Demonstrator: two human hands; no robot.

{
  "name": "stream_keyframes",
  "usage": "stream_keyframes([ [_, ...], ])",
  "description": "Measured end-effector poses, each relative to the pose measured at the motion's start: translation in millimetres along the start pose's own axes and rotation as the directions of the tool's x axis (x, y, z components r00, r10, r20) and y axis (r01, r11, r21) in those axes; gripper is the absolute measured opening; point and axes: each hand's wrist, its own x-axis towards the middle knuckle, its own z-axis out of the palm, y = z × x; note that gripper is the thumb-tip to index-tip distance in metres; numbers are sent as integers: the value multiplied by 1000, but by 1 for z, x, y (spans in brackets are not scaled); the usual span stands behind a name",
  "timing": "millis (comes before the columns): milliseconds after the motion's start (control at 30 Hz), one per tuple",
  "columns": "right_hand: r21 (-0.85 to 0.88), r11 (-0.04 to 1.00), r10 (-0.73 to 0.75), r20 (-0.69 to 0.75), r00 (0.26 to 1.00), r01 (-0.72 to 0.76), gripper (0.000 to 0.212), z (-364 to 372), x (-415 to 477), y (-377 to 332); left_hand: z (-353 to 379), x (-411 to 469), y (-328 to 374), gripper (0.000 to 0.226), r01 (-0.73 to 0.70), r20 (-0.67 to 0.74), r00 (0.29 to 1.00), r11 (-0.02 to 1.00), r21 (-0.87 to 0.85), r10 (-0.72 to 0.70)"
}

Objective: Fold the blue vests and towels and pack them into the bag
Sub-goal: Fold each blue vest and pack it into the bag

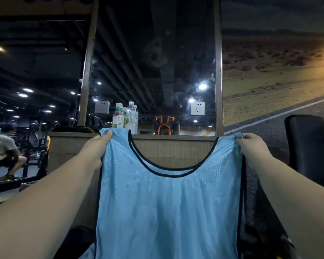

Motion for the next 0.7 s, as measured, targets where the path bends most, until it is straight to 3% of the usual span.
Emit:
stream_keyframes([
  [200,77,997,4,26,1000,-6,15,0,-8,-4,-3,5,0,27,6,-19,1000,1000,-20,-7],
  [467,-333,933,-135,22,991,135,22,16,-18,-16,19,-3,6,37,85,-37,996,995,-51,-87],
  [700,-341,929,-119,94,988,145,34,57,-42,-43,63,-24,4,61,76,33,997,997,24,-76],
])
